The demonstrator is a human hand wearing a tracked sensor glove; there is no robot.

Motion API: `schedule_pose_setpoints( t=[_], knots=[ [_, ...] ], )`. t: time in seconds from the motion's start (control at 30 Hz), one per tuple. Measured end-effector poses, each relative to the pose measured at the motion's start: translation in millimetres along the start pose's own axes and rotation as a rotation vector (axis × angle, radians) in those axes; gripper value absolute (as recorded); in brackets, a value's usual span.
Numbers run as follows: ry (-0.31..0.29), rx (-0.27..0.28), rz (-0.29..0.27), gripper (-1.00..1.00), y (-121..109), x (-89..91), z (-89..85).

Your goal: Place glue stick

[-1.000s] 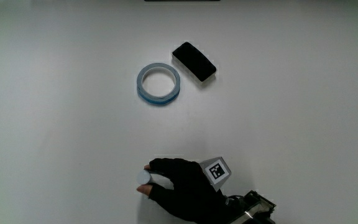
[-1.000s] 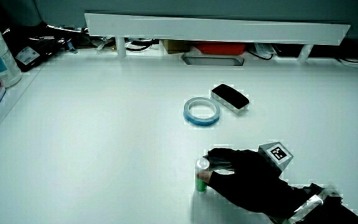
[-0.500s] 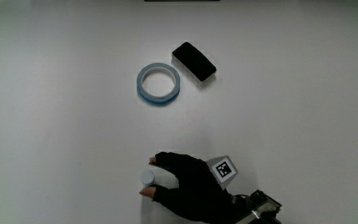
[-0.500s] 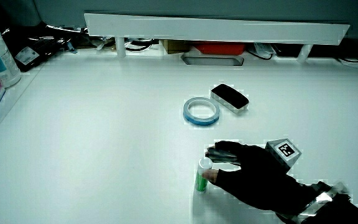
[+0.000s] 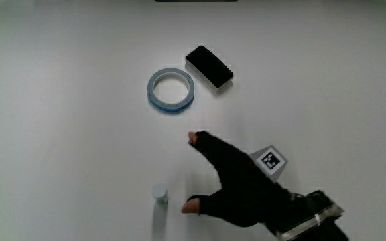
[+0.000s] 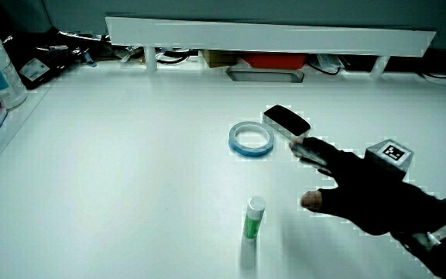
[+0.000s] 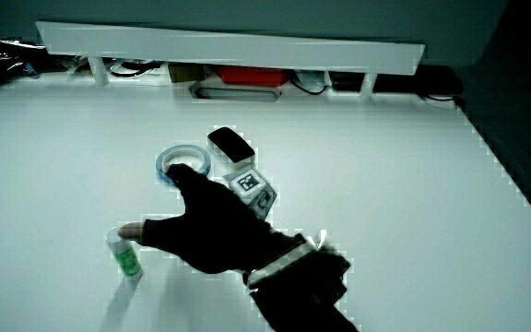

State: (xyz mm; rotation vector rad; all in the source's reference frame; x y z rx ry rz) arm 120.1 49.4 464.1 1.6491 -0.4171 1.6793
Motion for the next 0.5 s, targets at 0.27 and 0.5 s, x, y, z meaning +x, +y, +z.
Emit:
schedule_pose_setpoints(
  t=[0.27,0.5],
  knots=[
    [-0.155,-0.095,-0.174,-1.0,-8.7,-38.9,43.1],
    [-0.316,-0.092,-0.203,-1.0,-17.2,-68.1,67.6]
  ],
)
